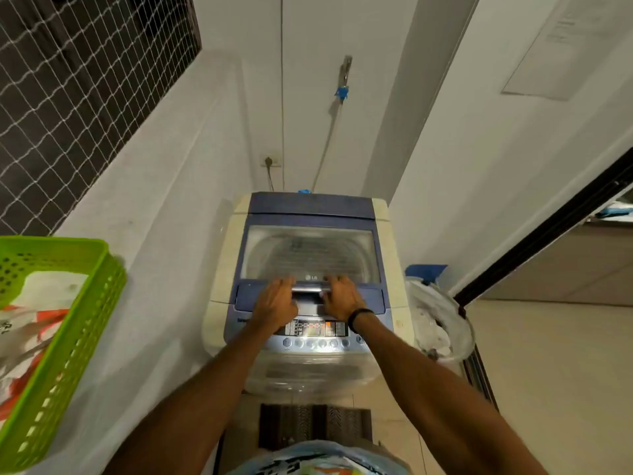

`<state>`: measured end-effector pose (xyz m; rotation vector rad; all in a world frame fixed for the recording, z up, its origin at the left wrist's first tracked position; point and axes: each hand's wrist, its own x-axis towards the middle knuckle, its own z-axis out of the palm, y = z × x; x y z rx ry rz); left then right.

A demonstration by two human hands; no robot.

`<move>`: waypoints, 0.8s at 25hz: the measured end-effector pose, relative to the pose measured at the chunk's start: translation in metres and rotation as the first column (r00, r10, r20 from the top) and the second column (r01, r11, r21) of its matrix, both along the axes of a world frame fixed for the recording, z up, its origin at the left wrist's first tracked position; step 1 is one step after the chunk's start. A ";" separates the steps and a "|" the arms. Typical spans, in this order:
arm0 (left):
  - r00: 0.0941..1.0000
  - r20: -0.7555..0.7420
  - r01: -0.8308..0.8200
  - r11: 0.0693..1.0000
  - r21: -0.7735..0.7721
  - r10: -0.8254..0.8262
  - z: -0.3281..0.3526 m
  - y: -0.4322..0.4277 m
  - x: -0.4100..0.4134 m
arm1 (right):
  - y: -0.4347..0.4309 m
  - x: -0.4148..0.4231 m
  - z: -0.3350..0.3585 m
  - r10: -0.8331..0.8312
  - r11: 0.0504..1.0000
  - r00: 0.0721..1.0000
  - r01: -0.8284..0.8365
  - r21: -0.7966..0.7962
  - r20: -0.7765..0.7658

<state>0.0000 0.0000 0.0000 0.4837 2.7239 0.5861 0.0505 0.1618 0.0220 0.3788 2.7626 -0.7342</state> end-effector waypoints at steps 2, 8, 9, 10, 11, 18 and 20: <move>0.997 0.018 0.078 0.993 -0.091 -0.077 -0.009 -0.003 -0.003 | -0.001 0.004 -0.011 0.054 0.998 0.996 -0.056 0.026 0.073; 0.953 0.166 0.295 0.903 -0.312 -0.254 -0.031 0.006 -0.009 | 0.005 -0.003 -0.032 0.227 0.952 0.940 -0.269 0.148 0.253; 0.949 0.196 0.301 0.889 -0.344 -0.245 -0.033 0.010 -0.012 | 0.008 -0.008 -0.037 0.238 0.948 0.931 -0.285 0.143 0.278; 0.945 0.223 0.308 0.879 -0.365 -0.239 -0.034 0.013 -0.016 | 0.012 -0.012 -0.040 0.246 0.946 0.922 -0.296 0.135 0.298; 0.942 0.244 0.313 0.871 -0.379 -0.232 -0.033 0.016 -0.021 | 0.016 -0.016 -0.045 0.252 0.943 0.915 -0.305 0.131 0.315; 0.941 0.302 0.289 0.828 -0.481 -0.153 -0.026 0.037 -0.029 | 0.034 -0.034 -0.052 0.360 0.917 0.870 -0.397 0.047 0.336; 0.957 0.245 0.264 0.829 -0.494 -0.158 -0.012 0.040 -0.030 | 0.042 -0.039 -0.038 0.404 0.901 0.862 -0.433 0.028 0.305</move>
